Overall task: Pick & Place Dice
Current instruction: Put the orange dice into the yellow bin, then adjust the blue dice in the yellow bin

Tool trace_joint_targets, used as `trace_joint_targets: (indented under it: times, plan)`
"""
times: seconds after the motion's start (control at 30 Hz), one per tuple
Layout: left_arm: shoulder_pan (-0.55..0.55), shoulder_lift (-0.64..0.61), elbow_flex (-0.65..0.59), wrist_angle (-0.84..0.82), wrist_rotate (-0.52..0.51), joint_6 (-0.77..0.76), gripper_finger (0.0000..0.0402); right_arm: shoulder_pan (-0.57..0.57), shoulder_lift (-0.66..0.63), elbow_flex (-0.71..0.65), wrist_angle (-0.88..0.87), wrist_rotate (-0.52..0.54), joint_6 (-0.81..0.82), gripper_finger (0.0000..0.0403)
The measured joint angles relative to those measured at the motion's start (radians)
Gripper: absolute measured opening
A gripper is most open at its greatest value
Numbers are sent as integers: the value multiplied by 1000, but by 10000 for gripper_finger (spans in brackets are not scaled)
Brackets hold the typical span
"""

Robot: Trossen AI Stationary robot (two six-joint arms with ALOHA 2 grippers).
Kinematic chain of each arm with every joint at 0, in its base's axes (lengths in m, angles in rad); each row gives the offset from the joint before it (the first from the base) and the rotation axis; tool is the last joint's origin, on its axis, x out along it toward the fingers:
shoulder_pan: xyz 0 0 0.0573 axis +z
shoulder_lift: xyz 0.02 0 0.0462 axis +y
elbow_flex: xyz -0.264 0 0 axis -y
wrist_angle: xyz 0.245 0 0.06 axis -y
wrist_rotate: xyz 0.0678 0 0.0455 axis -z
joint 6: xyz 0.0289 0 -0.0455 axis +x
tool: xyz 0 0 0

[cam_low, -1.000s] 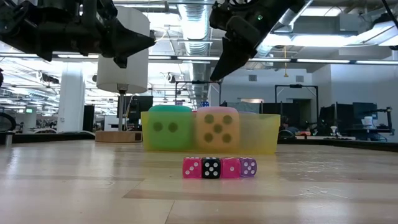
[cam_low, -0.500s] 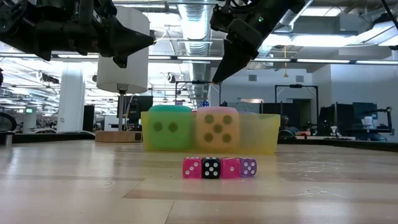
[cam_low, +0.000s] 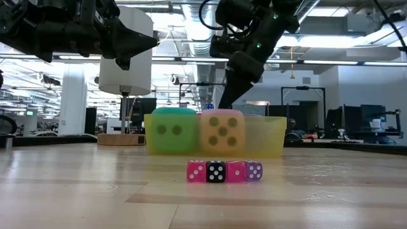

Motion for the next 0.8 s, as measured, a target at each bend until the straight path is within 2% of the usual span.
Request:
trace_joint_targets:
  times: [0.27,0.8]
  plan:
    - [1,0,0,-4,0,3,0,-6,-2,0,0,1,-4,59]
    - [1,0,0,-15,0,3,0,-6,3,0,12,4,-7,123]
